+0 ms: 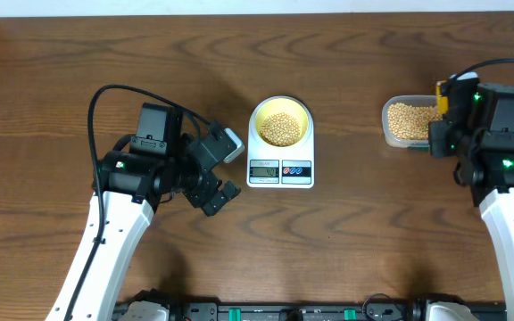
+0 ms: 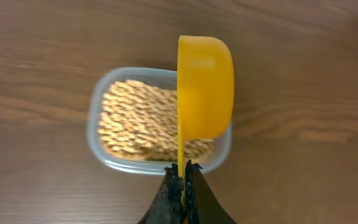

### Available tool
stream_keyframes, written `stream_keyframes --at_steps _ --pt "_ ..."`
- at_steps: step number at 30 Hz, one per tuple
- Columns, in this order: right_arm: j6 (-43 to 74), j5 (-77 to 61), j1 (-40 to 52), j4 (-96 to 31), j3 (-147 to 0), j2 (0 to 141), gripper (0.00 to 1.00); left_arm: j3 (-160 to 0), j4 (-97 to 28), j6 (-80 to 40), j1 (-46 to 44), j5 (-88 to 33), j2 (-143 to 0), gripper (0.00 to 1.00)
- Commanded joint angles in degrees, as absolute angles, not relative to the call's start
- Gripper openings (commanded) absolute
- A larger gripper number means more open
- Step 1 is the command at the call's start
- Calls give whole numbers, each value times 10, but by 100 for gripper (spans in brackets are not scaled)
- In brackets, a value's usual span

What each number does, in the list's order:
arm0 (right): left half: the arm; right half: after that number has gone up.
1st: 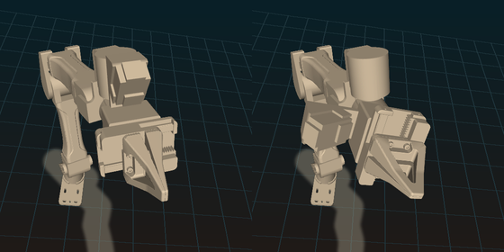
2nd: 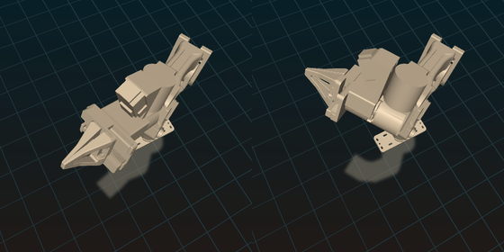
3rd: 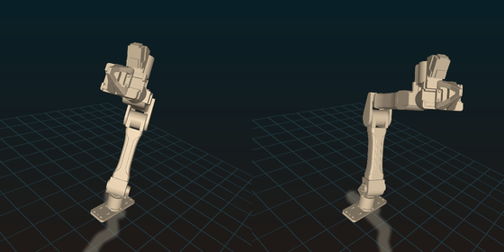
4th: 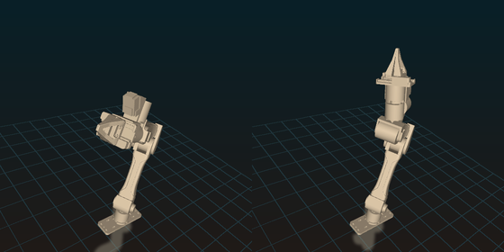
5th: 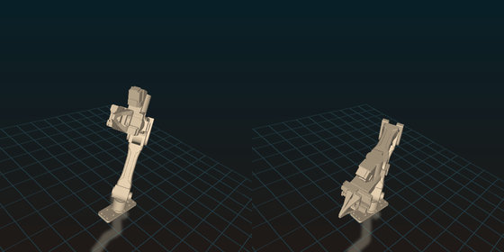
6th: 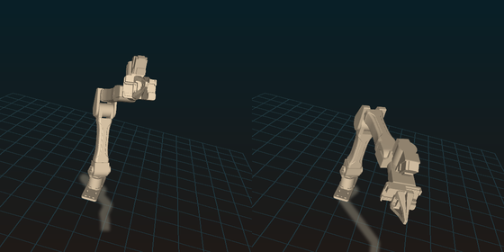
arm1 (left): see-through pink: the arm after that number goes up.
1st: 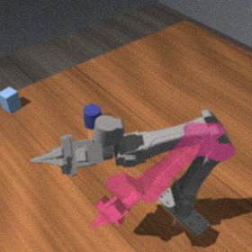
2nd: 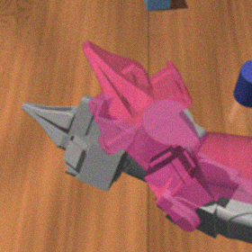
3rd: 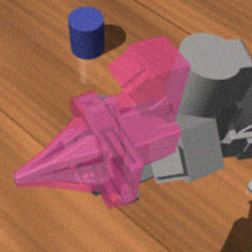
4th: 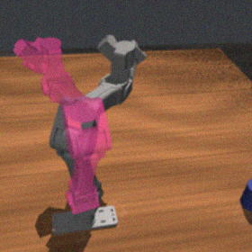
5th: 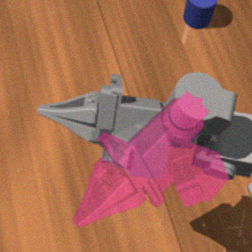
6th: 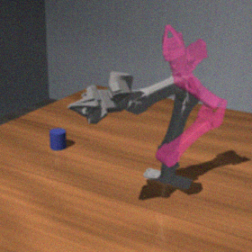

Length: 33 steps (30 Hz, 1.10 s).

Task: Scoop item into bowl and weigh 50g on scale
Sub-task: 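Move the empty scoop right back toward the soybean tub, then lower the scoop into the soybean tub with the right gripper again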

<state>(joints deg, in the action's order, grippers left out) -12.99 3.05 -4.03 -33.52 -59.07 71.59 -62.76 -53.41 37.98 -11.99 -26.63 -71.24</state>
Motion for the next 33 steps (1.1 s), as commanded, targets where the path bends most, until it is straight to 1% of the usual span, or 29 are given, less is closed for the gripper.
stream_keyframes --at_steps 1,6,9,15,22,26,33 --pt "-118 98 -43 -334 -589 748 1 -638 -535 389 -117 -267 -711 98" --pt "-101 111 -17 -313 -589 790 1 -638 -535 389 -117 -267 -711 98" --pt "-82 152 5 -292 -589 808 1 -638 -535 389 -117 -267 -711 98" --pt "-83 223 32 -272 -589 855 1 -638 -535 389 -117 -267 -711 98" --pt "-84 247 46 -226 -589 891 1 -638 -535 389 -117 -267 -711 98" --pt "-86 280 47 -242 -589 892 1 -638 -535 389 -117 -267 -711 98" --pt "-88 262 64 -284 -589 891 1 -638 -535 389 -117 -267 -711 98"
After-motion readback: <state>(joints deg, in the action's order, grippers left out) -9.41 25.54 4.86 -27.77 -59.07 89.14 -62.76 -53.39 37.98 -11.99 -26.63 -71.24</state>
